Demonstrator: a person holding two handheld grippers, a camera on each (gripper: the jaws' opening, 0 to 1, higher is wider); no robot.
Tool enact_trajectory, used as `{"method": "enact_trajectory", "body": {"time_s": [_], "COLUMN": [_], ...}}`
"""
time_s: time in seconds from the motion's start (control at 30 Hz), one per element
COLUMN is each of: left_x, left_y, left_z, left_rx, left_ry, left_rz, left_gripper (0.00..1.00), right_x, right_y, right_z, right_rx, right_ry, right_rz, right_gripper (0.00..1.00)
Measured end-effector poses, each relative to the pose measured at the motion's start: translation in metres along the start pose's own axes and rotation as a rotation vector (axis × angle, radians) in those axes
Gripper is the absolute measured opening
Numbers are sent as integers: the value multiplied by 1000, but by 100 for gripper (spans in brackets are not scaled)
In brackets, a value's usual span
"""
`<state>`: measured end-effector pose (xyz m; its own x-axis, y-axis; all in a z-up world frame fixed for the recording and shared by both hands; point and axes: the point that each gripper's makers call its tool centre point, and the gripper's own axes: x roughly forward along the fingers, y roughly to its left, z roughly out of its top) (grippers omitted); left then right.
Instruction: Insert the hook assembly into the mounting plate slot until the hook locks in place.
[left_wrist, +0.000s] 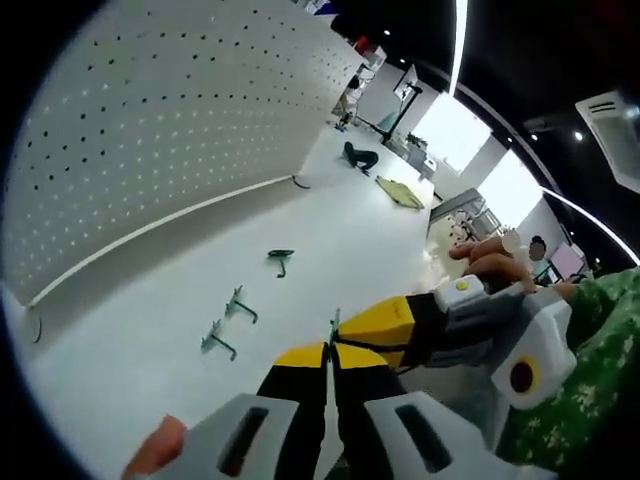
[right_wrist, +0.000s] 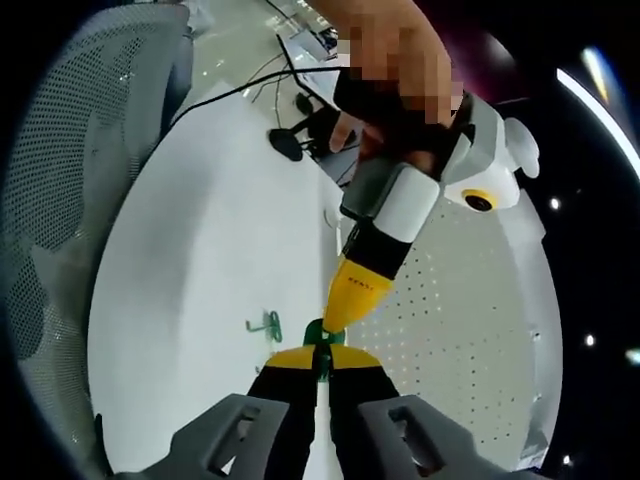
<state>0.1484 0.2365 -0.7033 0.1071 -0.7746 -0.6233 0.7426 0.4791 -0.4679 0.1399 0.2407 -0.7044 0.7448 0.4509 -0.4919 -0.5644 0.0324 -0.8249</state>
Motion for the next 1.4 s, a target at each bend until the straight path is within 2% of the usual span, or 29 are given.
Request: {"method": "enact_trajectory", "body": {"time_s": [0.13, 0.37, 0.5, 0.8, 0.93, 1.03, 1.13, 1.27, 1.4], "left_x": [1, 0, -3, -10, -14, -17, -21, -24, -26], "left_y": [1, 2, 6, 8, 7, 7, 6, 6, 5], "left_z": [-1, 3, 8, 13, 20, 21, 24, 28, 30], "left_rx": [26, 54, 76, 155, 213, 245, 269, 300, 304], "left_ry": [11, -23, -51, -99, -162, -188, -227, -279, -315], "left_rz": [8, -1, 20, 30, 24, 29, 27, 37, 43], "left_gripper": [2, 3, 13, 19, 19, 19, 18, 16, 15], "right_x": [1, 2, 3, 3, 1, -1, -1, -2, -5], "right_y": [1, -3, -4, -9, -15, -20, -24, -30, -37], "right_z": [0, -2, -2, -4, -5, -8, -11, -14, -16], "right_rx": [1, 8, 7, 34, 83, 133, 225, 292, 420], "right_ry": [-2, 1, 1, 4, 0, 0, -5, -9, -22], "right_rz": [4, -6, -7, -18, -34, -46, -59, -75, -97], "right_gripper": [1, 1, 1, 1, 1, 1, 1, 1, 1]}}
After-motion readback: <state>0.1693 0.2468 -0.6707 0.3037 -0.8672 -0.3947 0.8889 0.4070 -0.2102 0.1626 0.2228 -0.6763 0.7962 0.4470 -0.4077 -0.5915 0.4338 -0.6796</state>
